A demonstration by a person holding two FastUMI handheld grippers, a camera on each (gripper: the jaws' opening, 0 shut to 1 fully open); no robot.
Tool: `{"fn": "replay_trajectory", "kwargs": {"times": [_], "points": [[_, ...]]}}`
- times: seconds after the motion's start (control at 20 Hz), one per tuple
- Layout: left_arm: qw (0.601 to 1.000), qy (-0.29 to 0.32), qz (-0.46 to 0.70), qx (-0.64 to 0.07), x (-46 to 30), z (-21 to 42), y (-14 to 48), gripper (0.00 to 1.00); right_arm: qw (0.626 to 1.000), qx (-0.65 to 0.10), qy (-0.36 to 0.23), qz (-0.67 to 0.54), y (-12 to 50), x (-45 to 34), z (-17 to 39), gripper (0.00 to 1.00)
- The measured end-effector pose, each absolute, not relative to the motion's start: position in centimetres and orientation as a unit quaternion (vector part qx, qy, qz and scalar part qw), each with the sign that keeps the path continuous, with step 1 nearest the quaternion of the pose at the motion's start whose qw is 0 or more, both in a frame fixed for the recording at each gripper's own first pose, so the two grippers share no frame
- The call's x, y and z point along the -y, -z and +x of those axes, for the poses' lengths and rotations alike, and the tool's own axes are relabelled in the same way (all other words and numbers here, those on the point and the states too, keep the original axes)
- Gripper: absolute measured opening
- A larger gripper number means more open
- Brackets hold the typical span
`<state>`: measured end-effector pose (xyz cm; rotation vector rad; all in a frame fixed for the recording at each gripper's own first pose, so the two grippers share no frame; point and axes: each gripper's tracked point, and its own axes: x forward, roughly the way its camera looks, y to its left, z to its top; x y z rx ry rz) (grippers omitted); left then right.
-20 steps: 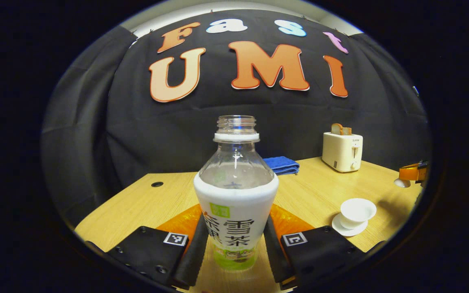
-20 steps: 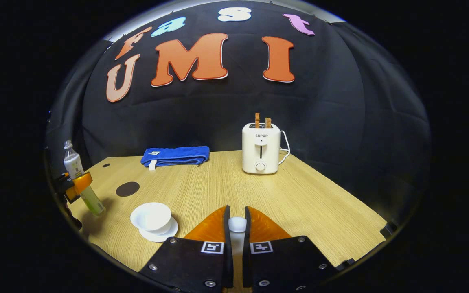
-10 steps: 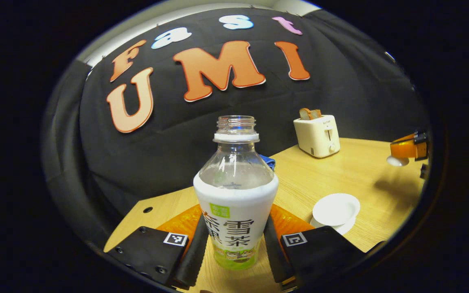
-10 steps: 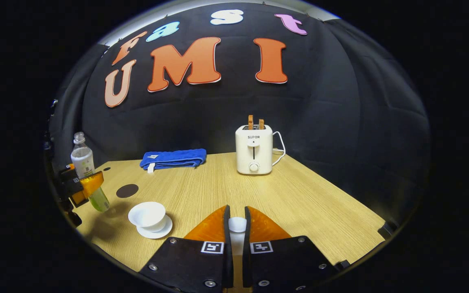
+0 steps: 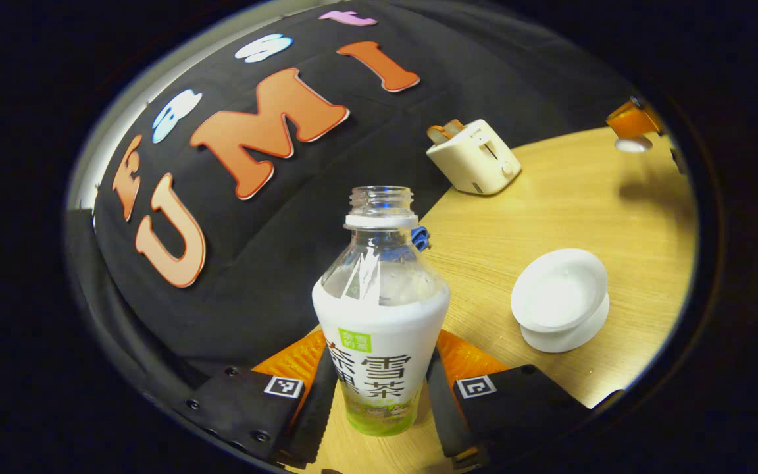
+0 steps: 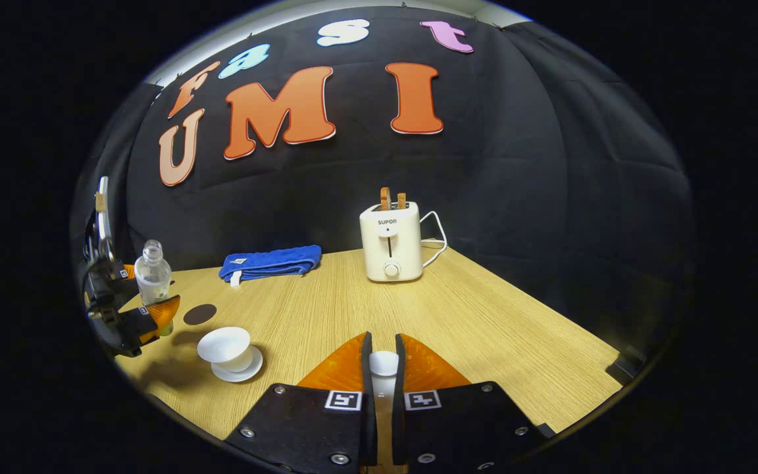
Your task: Open the teacup lid with one hand, grasp the water bottle and pour water into the teacup with the other hand; after pouring, place the water bottle on the coaster and then close the teacup lid.
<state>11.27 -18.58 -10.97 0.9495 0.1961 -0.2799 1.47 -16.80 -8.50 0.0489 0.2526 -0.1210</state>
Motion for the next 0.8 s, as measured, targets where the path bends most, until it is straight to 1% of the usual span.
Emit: {"fn": "replay_trajectory", "kwargs": {"times": [0.15, 0.4, 0.65, 0.8], "points": [[0.842, 0.132, 0.517, -0.077, 18.9, 11.1, 10.7, 0.70, 0.990, -0.123, 0.063, 0.029, 8.4, 17.3, 1.2, 0.09], [0.801, 0.141, 0.579, -0.061, 19.6, 12.3, 10.6, 0.70, 0.990, -0.121, 0.063, 0.034, 8.3, 17.6, 1.0, 0.10], [0.747, 0.142, 0.647, -0.054, 18.4, 12.7, 11.0, 0.69, 0.990, -0.119, 0.063, 0.038, 8.2, 17.7, 0.9, 0.09], [0.715, 0.153, 0.681, -0.041, 18.7, 12.6, 11.0, 0.69, 0.990, -0.121, 0.061, 0.037, 8.4, 17.5, 0.9, 0.09]]}}
